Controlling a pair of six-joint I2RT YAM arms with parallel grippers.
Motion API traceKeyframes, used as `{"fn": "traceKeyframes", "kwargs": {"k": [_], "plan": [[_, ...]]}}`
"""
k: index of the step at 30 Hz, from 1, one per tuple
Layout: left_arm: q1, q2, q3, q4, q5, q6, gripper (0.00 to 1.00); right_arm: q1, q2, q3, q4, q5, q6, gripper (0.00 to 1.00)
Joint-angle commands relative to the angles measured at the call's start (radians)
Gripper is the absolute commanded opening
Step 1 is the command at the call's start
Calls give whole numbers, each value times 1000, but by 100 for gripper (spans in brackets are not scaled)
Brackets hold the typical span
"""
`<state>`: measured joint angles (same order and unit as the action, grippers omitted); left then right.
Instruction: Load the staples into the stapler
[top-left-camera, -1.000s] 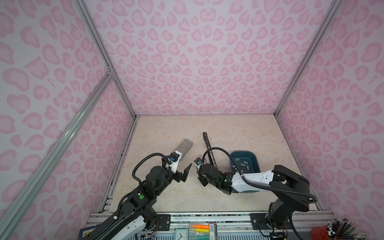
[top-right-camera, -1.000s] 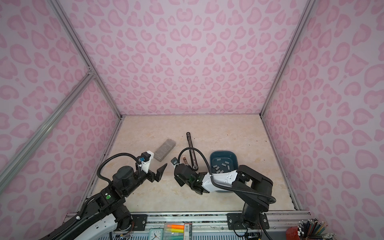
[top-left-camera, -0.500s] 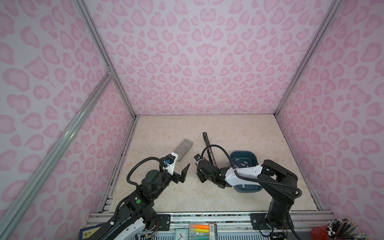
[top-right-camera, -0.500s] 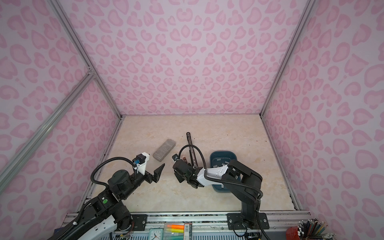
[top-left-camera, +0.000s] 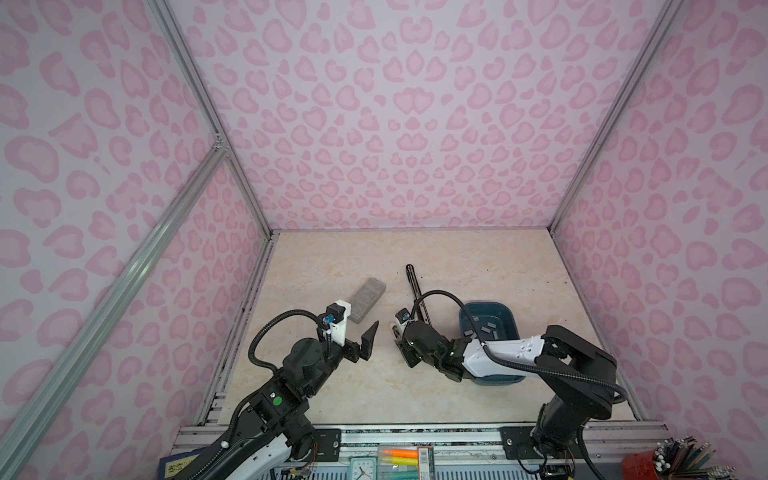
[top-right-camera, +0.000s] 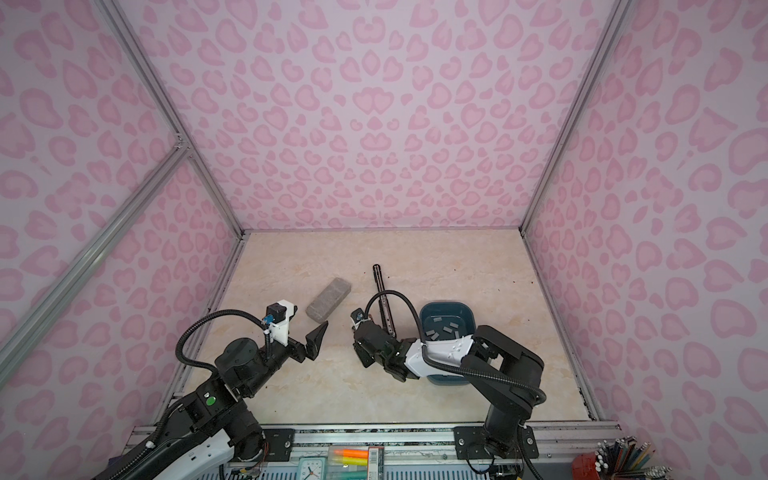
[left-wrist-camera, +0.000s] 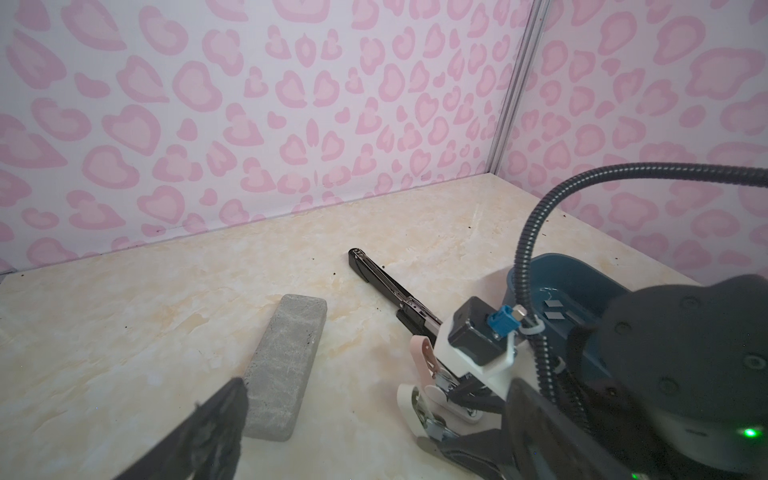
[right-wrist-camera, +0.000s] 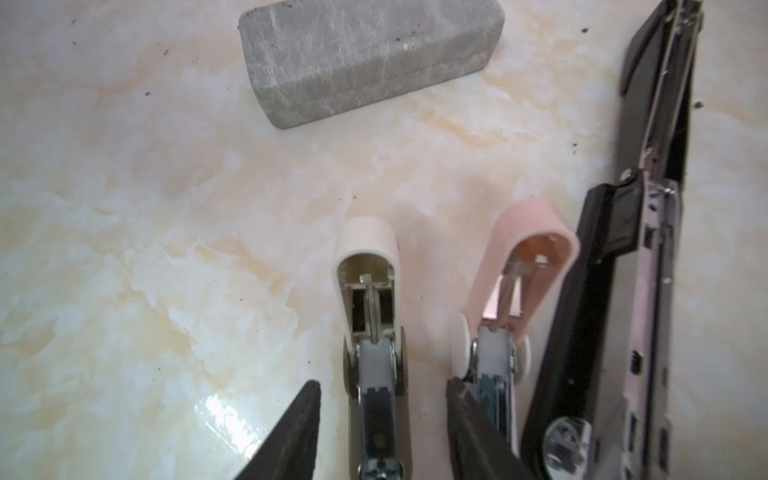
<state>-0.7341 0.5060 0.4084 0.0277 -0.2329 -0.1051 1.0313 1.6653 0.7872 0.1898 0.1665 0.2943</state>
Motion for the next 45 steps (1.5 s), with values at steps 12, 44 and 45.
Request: {"fn": "traceKeyframes", "kwargs": {"k": [12, 44, 45], "plan": [[1, 230, 294, 78, 96, 53, 98, -15, -264, -42, -122, 208, 181, 54], [41, 449, 252, 15, -336, 94, 98, -455, -479, -194, -464, 208, 370, 49], [39, 454, 259, -1, -319, 89, 98, -468, -468, -185, -468, 199, 367, 49]]}}
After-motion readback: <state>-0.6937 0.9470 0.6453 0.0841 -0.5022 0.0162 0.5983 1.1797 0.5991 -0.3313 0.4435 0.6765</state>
